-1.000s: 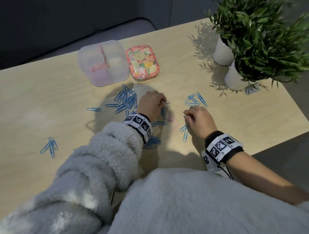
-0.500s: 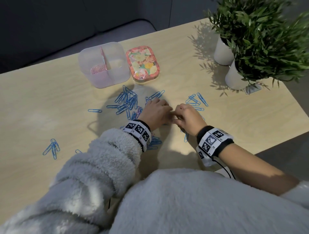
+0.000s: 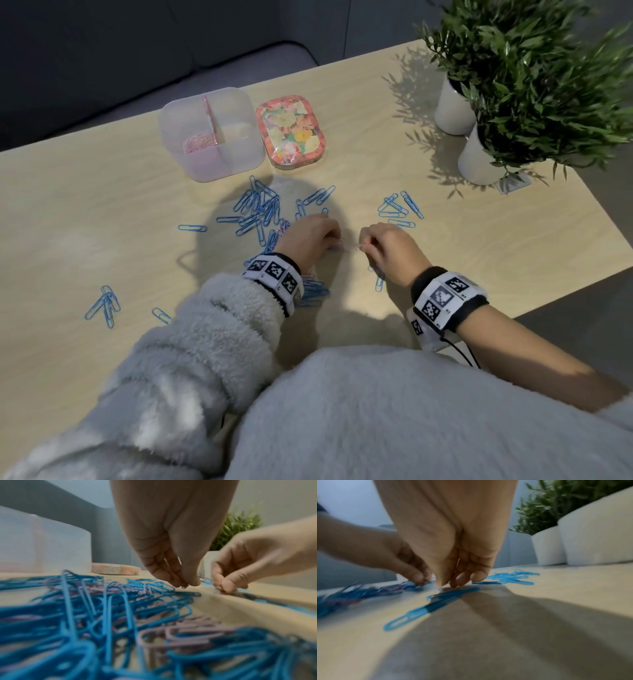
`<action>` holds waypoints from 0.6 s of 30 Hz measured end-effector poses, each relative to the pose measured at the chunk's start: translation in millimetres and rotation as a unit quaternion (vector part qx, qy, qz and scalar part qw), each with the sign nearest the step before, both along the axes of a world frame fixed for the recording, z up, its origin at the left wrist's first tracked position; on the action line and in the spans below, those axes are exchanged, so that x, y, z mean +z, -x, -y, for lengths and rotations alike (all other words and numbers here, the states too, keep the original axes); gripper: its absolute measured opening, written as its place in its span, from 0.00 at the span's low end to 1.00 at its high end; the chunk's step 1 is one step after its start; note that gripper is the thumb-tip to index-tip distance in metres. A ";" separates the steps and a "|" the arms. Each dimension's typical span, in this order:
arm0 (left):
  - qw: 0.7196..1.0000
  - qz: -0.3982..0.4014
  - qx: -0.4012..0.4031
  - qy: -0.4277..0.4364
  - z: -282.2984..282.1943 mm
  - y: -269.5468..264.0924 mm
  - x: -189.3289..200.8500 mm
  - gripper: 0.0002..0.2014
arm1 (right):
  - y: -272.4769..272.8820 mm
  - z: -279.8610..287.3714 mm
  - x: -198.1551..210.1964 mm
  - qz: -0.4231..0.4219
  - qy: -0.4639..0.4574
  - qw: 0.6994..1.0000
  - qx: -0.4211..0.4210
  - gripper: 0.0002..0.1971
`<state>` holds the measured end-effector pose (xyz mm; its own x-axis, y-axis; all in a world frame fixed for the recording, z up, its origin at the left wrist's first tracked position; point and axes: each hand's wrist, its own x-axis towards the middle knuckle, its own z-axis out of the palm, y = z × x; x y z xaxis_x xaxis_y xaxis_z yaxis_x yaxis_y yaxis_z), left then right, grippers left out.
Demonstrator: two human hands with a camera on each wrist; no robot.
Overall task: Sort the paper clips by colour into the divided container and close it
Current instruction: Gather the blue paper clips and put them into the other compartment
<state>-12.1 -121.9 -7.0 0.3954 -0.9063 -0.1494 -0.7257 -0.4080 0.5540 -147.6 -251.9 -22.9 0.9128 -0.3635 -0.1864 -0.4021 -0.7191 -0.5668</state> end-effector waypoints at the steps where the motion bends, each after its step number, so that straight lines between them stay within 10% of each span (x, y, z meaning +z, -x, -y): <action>1: 0.999 -0.019 0.034 0.024 -5.6 -3.3 1.9 0.08 | 3.0 5.8 -0.8 0.023 -0.046 0.997 -0.050 0.06; 6: 0.963 -0.189 0.171 0.087 -35.2 -25.5 13.2 0.08 | 17.0 31.0 -0.7 0.129 -0.217 0.933 -0.257 0.10; 9: 0.876 -0.373 0.290 0.097 -43.8 -38.0 19.6 0.10 | 15.9 29.4 -5.6 0.103 -0.284 0.907 -0.293 0.10; 14: 0.740 -0.550 0.372 0.109 -50.0 -46.6 28.6 0.15 | 0.3 5.8 -6.0 -0.012 -0.145 0.986 -0.085 0.11; 16: 0.751 -0.533 0.378 0.093 -51.6 -48.4 23.7 0.20 | -7.3 4.4 -3.0 -0.042 -0.082 0.995 -0.040 0.12; 18: 0.823 -0.440 0.354 0.065 -53.5 -48.1 17.1 0.21 | -12.1 5.5 0.1 -0.073 -0.061 0.995 -0.008 0.13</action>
